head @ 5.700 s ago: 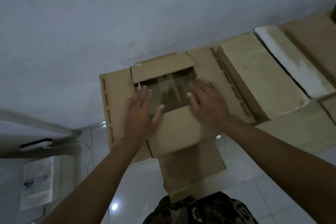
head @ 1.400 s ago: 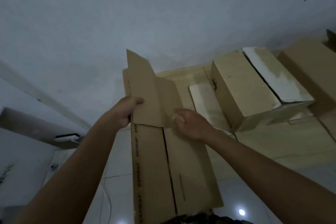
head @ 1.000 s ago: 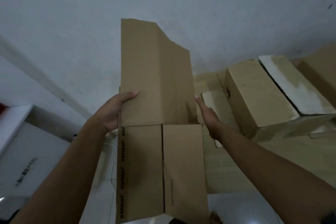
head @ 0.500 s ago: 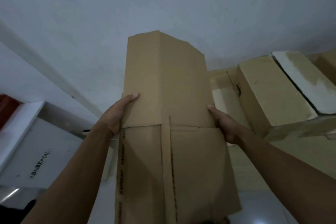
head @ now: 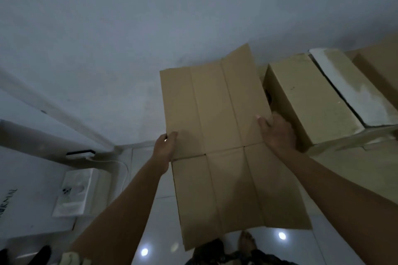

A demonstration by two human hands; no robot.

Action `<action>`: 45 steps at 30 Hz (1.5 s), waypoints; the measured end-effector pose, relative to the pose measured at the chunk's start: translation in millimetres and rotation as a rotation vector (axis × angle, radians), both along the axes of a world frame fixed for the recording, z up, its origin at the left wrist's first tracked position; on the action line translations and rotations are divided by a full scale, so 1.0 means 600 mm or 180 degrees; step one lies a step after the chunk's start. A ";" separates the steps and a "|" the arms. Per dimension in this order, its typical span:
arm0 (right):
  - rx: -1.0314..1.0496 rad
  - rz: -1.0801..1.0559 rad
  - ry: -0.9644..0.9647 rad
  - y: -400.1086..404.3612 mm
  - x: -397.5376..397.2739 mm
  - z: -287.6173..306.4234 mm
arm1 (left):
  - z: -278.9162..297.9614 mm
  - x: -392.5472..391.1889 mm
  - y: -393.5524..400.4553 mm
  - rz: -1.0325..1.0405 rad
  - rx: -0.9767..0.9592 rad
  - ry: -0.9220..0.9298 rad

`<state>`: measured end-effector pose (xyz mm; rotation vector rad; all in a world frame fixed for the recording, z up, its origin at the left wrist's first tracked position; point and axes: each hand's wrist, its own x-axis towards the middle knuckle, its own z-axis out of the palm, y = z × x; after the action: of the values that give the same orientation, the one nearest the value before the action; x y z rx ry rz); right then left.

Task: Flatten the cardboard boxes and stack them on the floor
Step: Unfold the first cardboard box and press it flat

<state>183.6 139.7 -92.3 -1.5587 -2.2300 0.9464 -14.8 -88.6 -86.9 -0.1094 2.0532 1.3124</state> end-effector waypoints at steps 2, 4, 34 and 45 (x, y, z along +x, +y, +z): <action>0.0027 -0.0096 -0.0102 -0.006 -0.004 -0.016 | -0.019 0.013 0.002 -0.0134 -0.0243 0.0174; 0.0036 -0.0146 -0.0278 -0.011 -0.011 -0.034 | -0.046 0.029 0.006 -0.0344 -0.0670 0.0432; 0.0005 0.0341 -0.0656 -0.062 -0.081 -0.039 | -0.081 -0.038 0.066 -0.1186 -0.1348 0.2136; 0.0740 0.0181 0.0288 -0.037 -0.008 0.148 | 0.132 0.004 0.092 -0.0799 -0.0950 0.2960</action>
<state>178.8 117.5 -3.5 -1.3313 -2.2398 0.7259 -12.2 -33.6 -7.6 0.7333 2.8912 0.9615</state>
